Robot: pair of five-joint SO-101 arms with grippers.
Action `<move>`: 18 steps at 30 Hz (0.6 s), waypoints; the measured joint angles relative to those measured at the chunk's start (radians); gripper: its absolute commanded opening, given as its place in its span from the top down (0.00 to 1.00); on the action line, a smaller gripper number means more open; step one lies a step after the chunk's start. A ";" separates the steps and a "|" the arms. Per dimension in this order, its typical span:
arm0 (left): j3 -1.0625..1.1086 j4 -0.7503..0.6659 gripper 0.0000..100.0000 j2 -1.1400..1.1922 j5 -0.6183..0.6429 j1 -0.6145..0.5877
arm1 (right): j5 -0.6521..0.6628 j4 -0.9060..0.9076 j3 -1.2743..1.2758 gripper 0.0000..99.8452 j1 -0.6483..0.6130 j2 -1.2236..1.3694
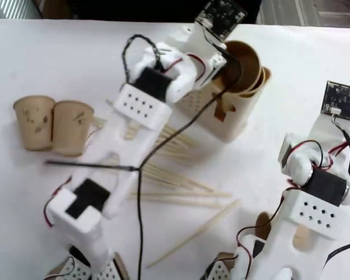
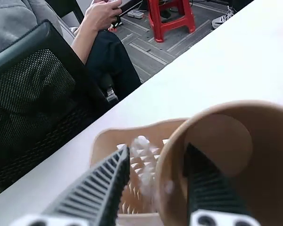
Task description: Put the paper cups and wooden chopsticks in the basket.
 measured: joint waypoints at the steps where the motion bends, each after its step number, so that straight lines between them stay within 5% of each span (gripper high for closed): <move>1: 0.000 -0.025 0.80 0.009 0.000 0.000 | 0.000 0.000 0.000 0.75 0.000 0.000; 11: 0.000 -0.275 0.80 0.048 0.006 0.029 | 0.000 0.000 0.000 0.75 0.000 0.000; 18: -0.104 -0.180 0.80 0.100 0.006 0.038 | 0.000 0.000 0.000 0.75 0.002 0.000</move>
